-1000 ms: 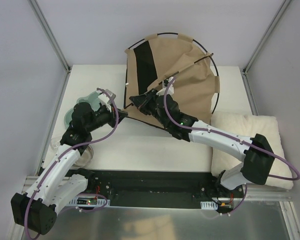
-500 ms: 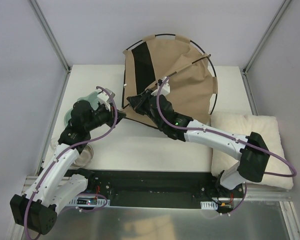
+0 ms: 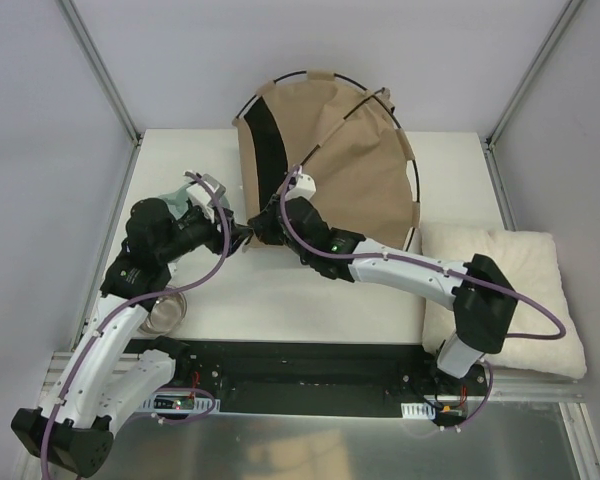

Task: Set up the pet tent

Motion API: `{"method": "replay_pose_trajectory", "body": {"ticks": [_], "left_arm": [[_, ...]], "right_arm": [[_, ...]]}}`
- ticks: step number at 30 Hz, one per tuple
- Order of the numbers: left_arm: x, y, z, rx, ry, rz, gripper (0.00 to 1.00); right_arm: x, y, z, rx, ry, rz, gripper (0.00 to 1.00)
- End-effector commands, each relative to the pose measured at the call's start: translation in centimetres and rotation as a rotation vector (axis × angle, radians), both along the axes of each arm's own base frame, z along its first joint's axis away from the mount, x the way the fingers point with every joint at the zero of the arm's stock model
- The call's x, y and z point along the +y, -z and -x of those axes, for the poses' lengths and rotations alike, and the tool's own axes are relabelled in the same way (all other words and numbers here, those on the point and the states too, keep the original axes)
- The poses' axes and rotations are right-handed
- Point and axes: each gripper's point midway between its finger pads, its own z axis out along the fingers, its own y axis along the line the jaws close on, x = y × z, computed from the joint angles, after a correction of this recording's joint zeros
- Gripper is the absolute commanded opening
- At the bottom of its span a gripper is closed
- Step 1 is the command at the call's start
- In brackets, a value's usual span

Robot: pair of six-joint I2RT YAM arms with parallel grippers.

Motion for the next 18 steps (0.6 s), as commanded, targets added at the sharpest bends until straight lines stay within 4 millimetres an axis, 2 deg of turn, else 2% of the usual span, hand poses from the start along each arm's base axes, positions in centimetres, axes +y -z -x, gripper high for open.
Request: {"method": "replay_pose_trajectory", "body": {"ticks": [1, 7, 8, 9, 11, 13, 14, 18], "left_arm": [[0.7, -4.1, 0.3, -0.16, -0.01, -0.015, 0.62], [2.2, -4.8, 0.1, -0.176, -0.096, -0.043, 0.68], [2.5, -4.9, 0.0, -0.167, -0.12, -0.033, 0.68], [2.7, -5.0, -0.2, -0.16, -0.142, -0.026, 0.69], [2.9, -5.3, -0.4, -0.144, -0.173, -0.006, 0.71], [3.0, -5.4, -0.7, -0.119, -0.196, 0.019, 0.72], [3.0, -5.5, -0.8, -0.114, -0.205, 0.023, 0.73], [3.3, -6.0, -1.4, -0.078, -0.256, 0.063, 0.79]], "right_arm": [[0.4, -0.2, 0.0, -0.017, -0.037, 0.052, 0.0], [0.6, 0.4, 0.0, 0.013, -0.042, 0.082, 0.0], [0.7, 0.8, 0.1, 0.024, -0.049, 0.091, 0.03], [0.8, 0.9, 0.3, 0.029, -0.053, 0.094, 0.07], [0.6, 1.7, 0.5, 0.053, -0.057, 0.111, 0.21], [0.5, 1.7, 0.7, 0.062, -0.062, 0.11, 0.36], [0.0, 2.5, 1.0, 0.083, -0.061, 0.141, 0.43], [-1.0, 1.8, 1.9, 0.098, -0.072, 0.147, 0.66]]}}
